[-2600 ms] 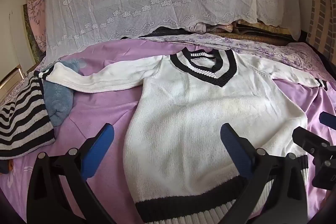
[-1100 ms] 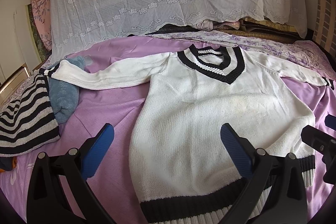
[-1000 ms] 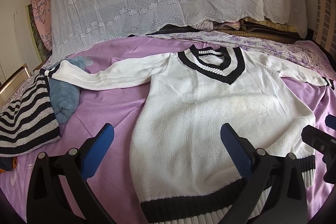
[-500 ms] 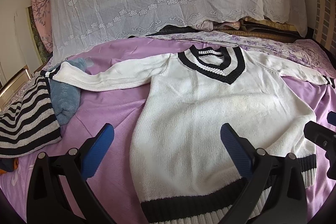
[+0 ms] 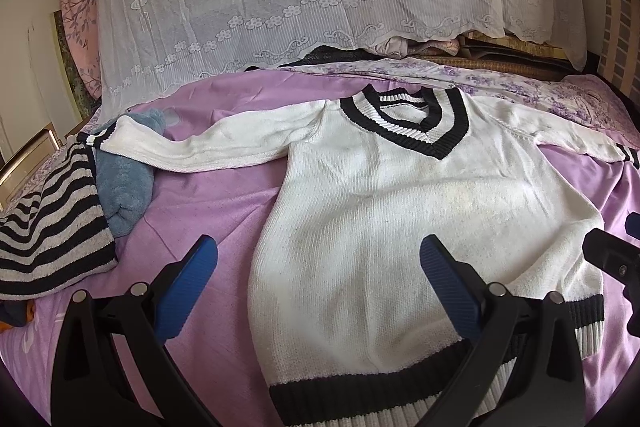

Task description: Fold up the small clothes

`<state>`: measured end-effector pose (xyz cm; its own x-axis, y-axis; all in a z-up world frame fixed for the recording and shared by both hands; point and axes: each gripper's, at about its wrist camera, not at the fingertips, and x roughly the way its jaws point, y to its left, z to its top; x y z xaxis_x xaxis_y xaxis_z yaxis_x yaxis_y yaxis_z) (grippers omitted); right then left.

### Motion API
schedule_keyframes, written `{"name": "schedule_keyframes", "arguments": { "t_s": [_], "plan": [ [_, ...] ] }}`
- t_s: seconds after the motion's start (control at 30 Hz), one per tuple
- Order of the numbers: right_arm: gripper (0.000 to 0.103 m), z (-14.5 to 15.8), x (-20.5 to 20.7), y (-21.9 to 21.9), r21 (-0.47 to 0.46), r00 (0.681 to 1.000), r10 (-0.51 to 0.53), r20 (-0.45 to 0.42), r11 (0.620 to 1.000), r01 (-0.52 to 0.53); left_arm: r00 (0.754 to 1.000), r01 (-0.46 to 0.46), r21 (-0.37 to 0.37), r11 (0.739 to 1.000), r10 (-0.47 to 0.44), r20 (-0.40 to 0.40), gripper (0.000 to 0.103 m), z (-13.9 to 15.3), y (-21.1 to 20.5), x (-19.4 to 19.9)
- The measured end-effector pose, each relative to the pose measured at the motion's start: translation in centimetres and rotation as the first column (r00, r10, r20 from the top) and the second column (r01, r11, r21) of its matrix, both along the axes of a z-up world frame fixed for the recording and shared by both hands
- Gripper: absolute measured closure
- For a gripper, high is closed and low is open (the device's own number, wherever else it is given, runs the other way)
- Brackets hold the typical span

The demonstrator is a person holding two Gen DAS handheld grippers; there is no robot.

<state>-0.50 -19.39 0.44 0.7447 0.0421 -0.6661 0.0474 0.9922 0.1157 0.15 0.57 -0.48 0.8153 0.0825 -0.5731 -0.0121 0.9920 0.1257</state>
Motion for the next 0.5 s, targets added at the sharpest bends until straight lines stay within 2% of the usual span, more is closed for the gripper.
{"name": "schedule_keyframes", "arguments": {
  "t_s": [0.33,0.5],
  "plan": [
    [0.003,0.04,-0.03,0.03,0.008,1.000,0.004,-0.001,1.000,-0.004,1.000,-0.001,-0.009,1.000,0.001,0.006,0.004,0.06,0.11,-0.04],
    [0.003,0.42,-0.37,0.30,-0.016,0.999,0.000,0.039,1.000,0.000,1.000,-0.002,0.009,1.000,0.002,0.022,0.004,0.17,-0.14,-0.23]
  ]
}}
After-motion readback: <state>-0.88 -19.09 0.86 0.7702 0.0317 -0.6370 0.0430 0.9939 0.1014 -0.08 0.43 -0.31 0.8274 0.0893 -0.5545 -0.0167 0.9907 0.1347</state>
